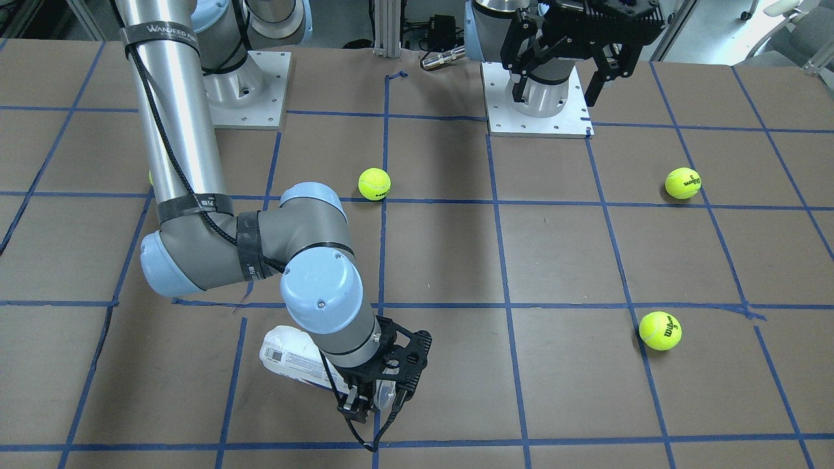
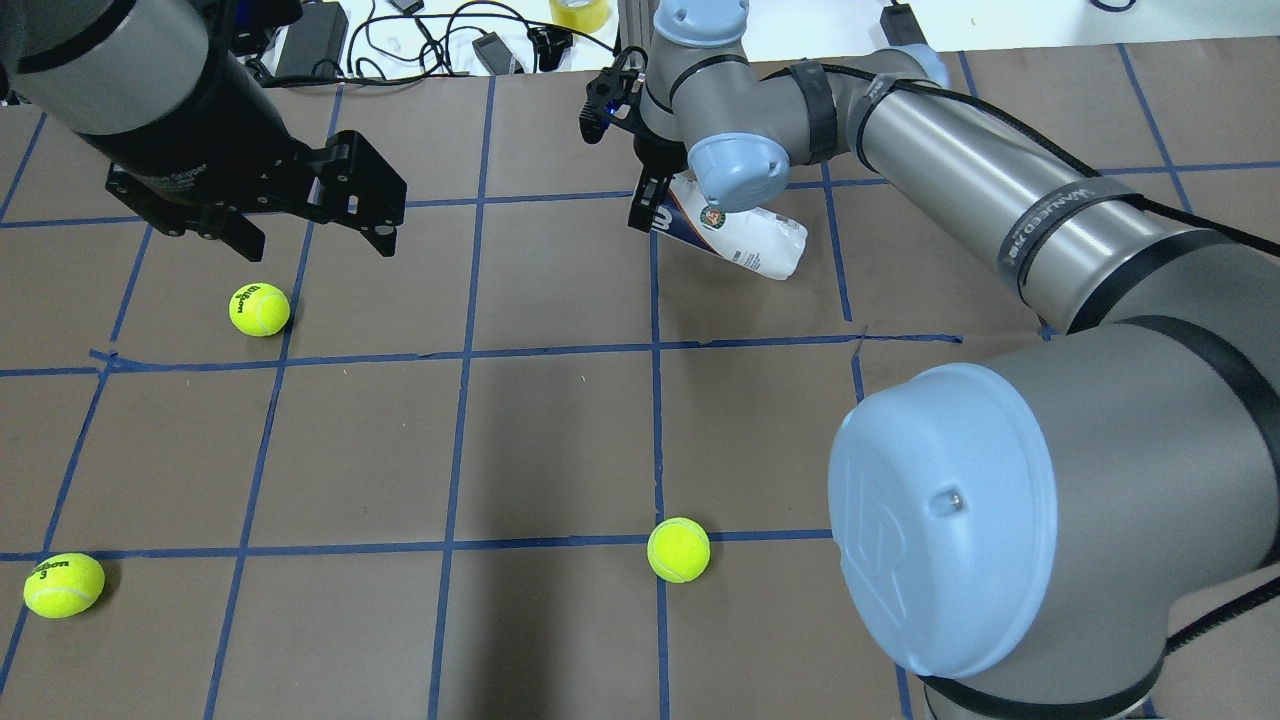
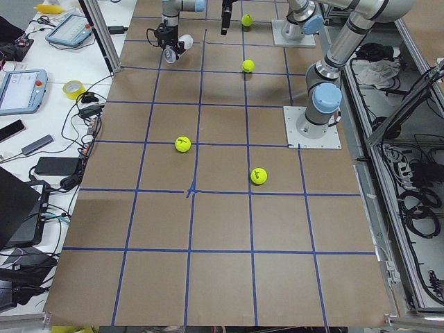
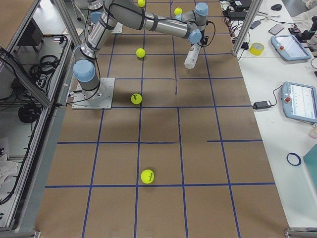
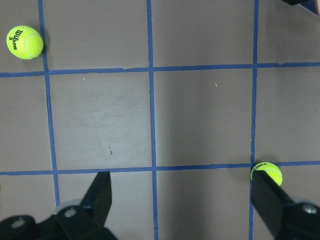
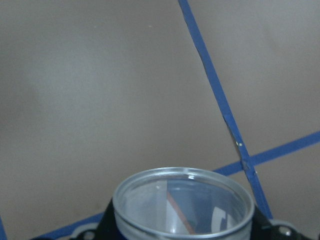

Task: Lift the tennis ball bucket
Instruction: 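Lift the can with the right gripper and carry it toward the table center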

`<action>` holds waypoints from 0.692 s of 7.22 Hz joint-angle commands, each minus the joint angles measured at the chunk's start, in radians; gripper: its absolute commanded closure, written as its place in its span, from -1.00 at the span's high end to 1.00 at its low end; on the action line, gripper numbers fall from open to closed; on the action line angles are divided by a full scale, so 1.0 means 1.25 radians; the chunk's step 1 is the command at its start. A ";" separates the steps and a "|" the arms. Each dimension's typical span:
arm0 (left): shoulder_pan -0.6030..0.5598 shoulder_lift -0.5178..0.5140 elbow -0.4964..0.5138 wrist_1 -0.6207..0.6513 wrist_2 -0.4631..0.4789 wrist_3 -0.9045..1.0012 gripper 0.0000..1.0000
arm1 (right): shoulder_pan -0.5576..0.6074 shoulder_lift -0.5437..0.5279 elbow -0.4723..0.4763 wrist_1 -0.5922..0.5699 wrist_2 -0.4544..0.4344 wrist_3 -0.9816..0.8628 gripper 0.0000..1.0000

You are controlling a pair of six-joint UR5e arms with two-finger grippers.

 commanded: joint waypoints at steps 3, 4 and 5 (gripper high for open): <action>0.001 -0.001 0.000 -0.003 0.000 -0.001 1.00 | 0.100 0.020 -0.002 -0.042 -0.067 -0.110 -0.18; 0.001 -0.001 0.000 -0.003 -0.001 -0.001 1.00 | 0.109 0.021 -0.002 -0.058 -0.065 -0.114 -0.11; 0.001 0.000 -0.001 -0.004 0.000 -0.002 1.00 | 0.113 0.023 0.000 -0.060 -0.064 -0.111 -0.08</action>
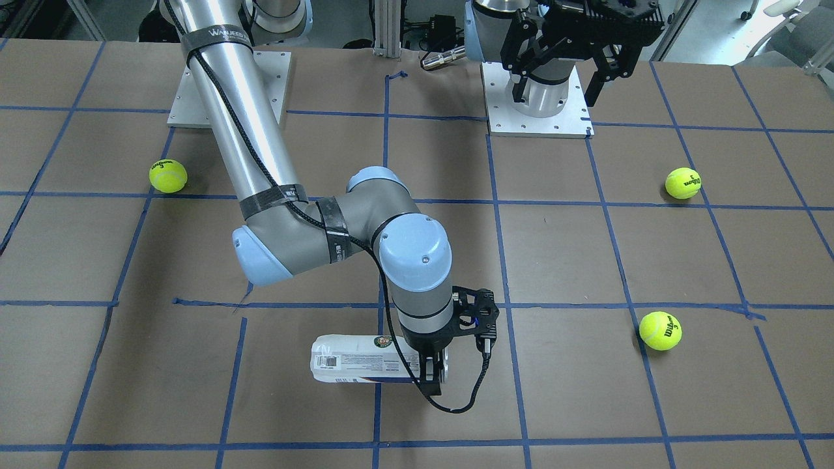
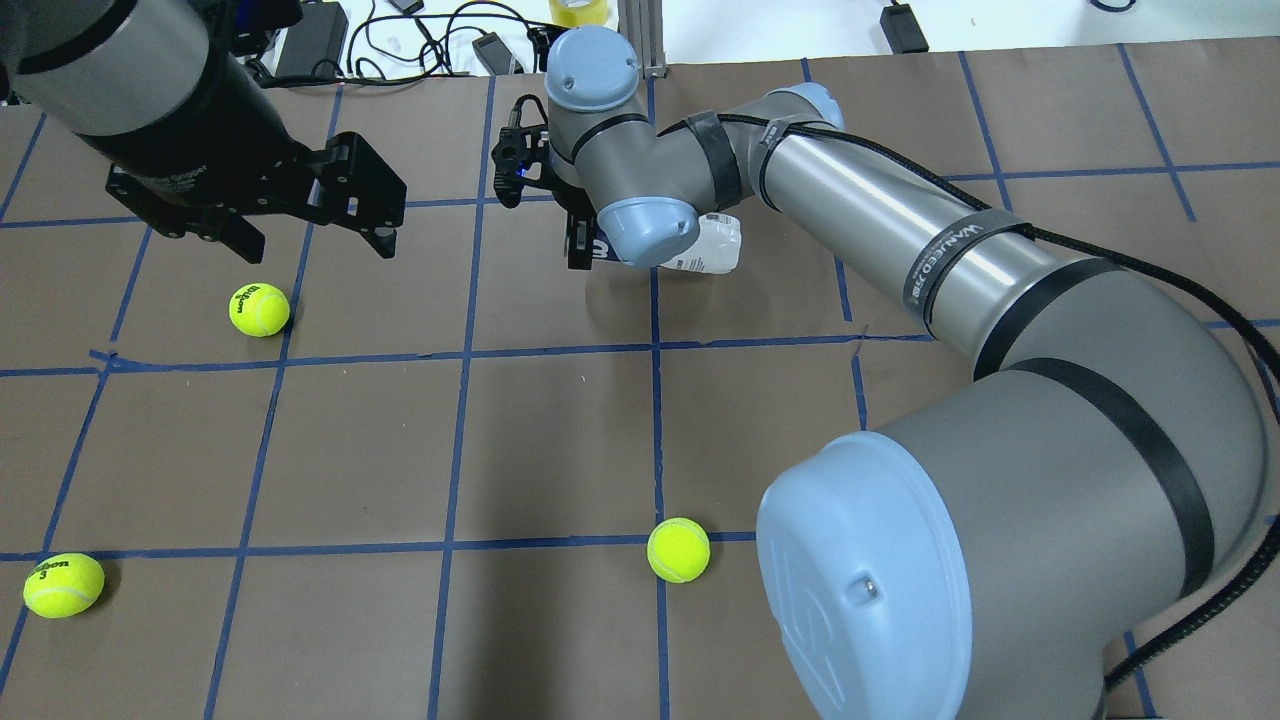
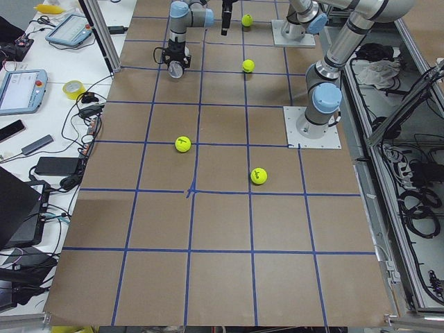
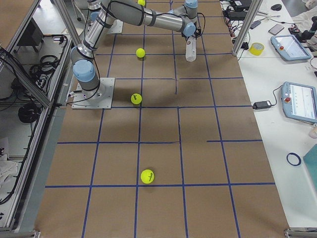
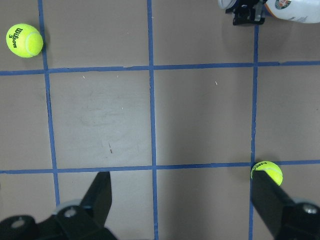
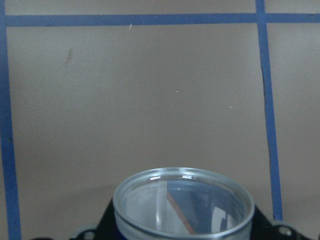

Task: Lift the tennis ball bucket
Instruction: 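Lay the can on its side and open the right gripper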

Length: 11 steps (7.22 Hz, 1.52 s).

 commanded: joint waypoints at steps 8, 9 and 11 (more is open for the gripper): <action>0.000 -0.014 0.001 0.000 -0.012 0.008 1.00 | -0.082 -0.029 0.011 0.007 0.176 0.024 1.00; 0.010 -0.022 -0.005 0.008 -0.097 0.009 1.00 | -0.129 -0.043 0.015 0.028 0.197 0.050 1.00; 0.084 -0.097 -0.008 0.010 -0.212 0.072 1.00 | -0.204 -0.130 0.018 0.147 0.150 0.054 1.00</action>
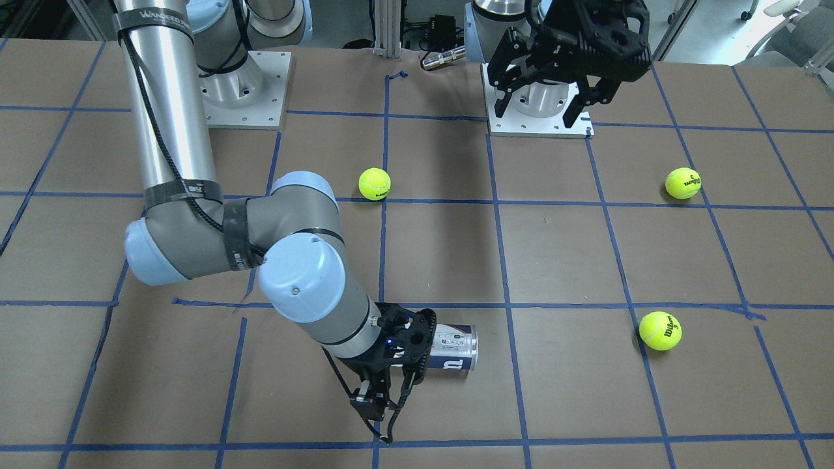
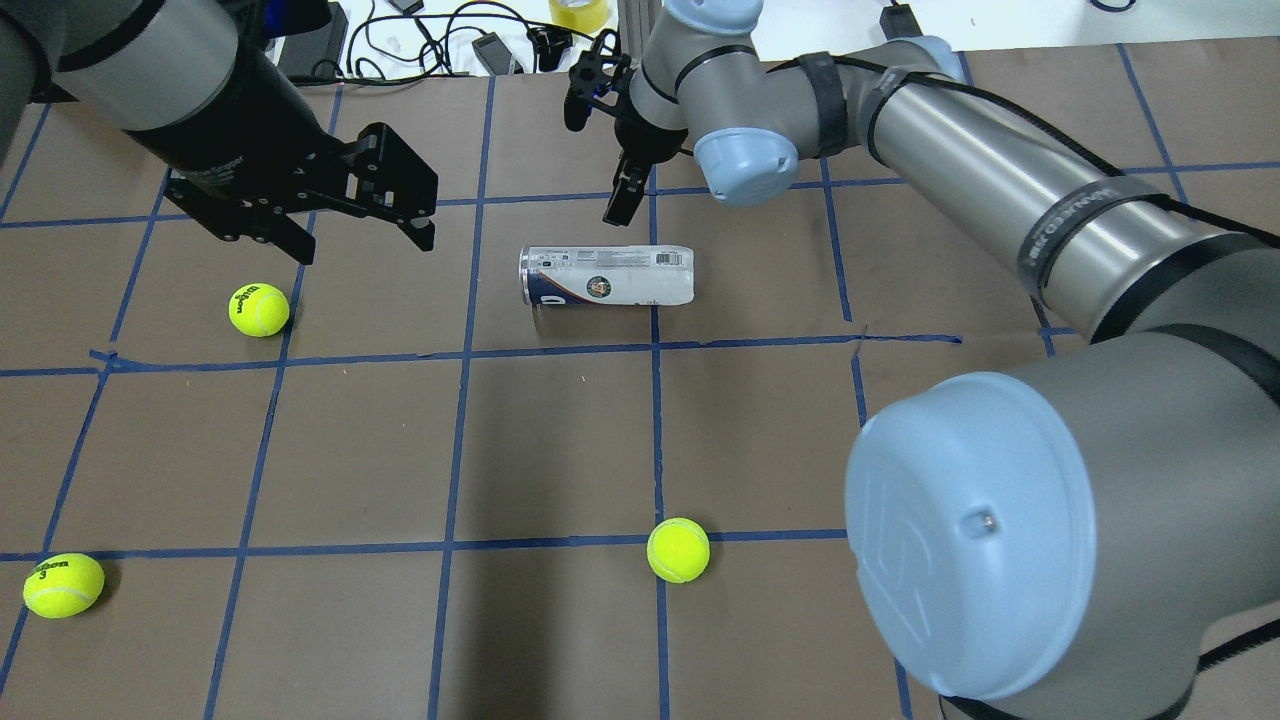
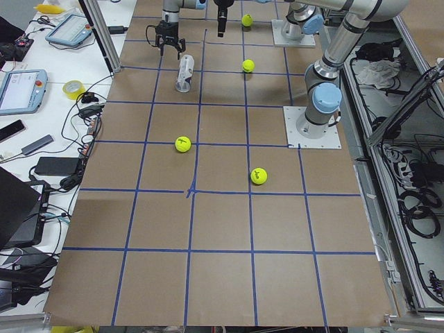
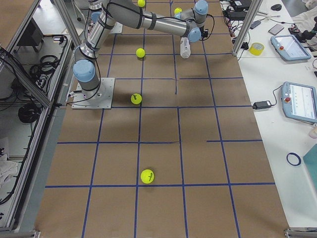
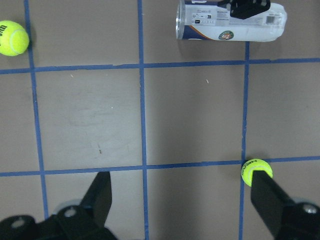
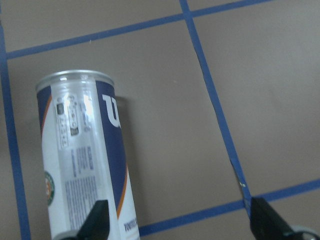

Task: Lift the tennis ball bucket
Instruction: 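Reach the left gripper to the can's open end while the right gripper withdraws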

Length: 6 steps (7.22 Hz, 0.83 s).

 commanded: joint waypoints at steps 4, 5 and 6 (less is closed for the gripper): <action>0.077 -0.295 0.000 0.238 -0.177 0.086 1.00 | -0.102 -0.220 0.005 0.319 -0.156 0.247 1.00; 0.079 -0.352 0.002 0.255 -0.233 0.161 1.00 | -0.104 -0.264 0.004 0.373 -0.161 0.312 1.00; 0.101 -0.391 0.004 0.261 -0.254 0.226 1.00 | -0.104 -0.315 0.003 0.371 -0.165 0.328 1.00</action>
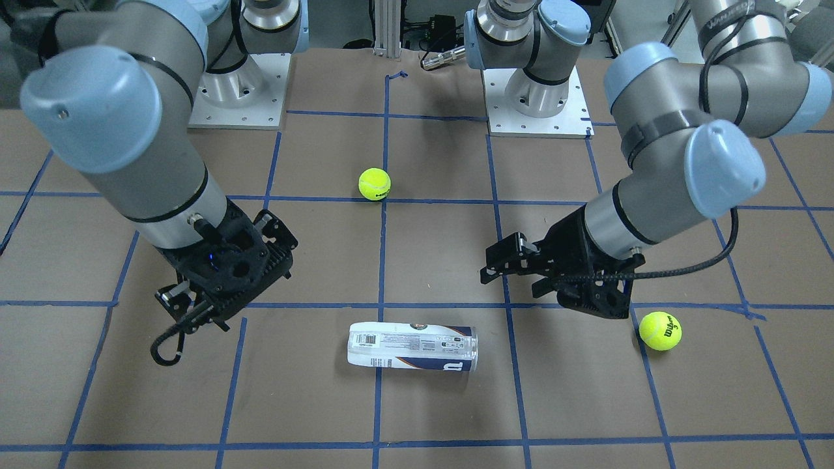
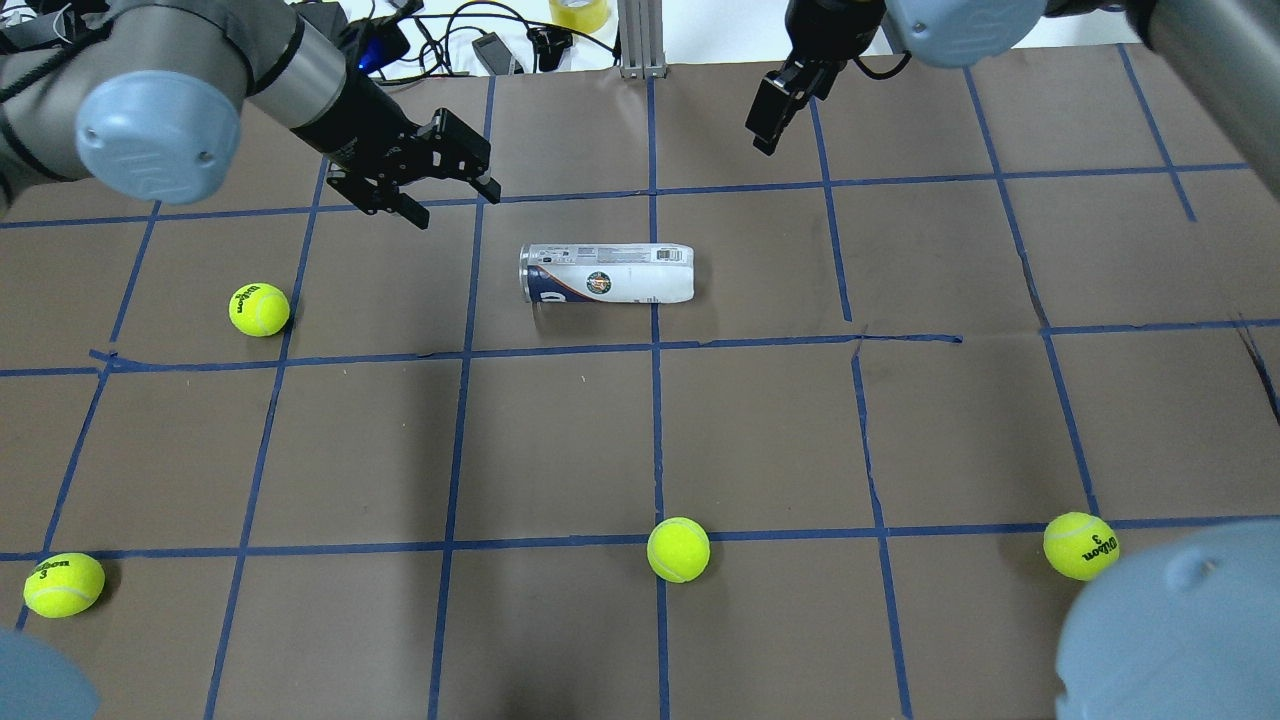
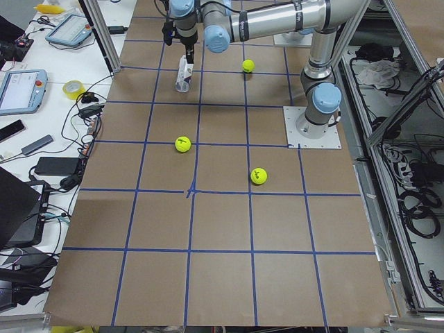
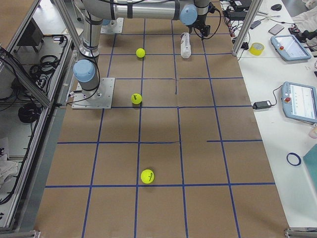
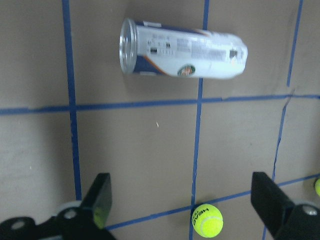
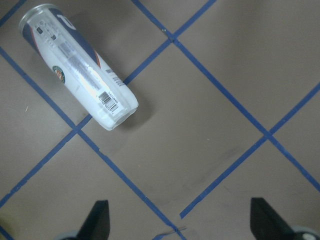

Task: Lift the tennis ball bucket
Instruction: 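Reach the left gripper to the can's open end while the right gripper withdraws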

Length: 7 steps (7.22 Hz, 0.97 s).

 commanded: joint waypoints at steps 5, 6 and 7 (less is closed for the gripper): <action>0.033 -0.233 0.012 0.067 -0.166 0.139 1.00 | -0.002 -0.134 0.017 0.199 -0.081 0.228 1.00; 0.033 -0.243 -0.007 0.063 -0.235 0.139 1.00 | -0.002 -0.139 0.021 0.201 -0.081 0.229 1.00; 0.031 -0.242 -0.024 0.063 -0.245 0.142 0.65 | -0.003 -0.149 0.026 0.217 -0.081 0.229 1.00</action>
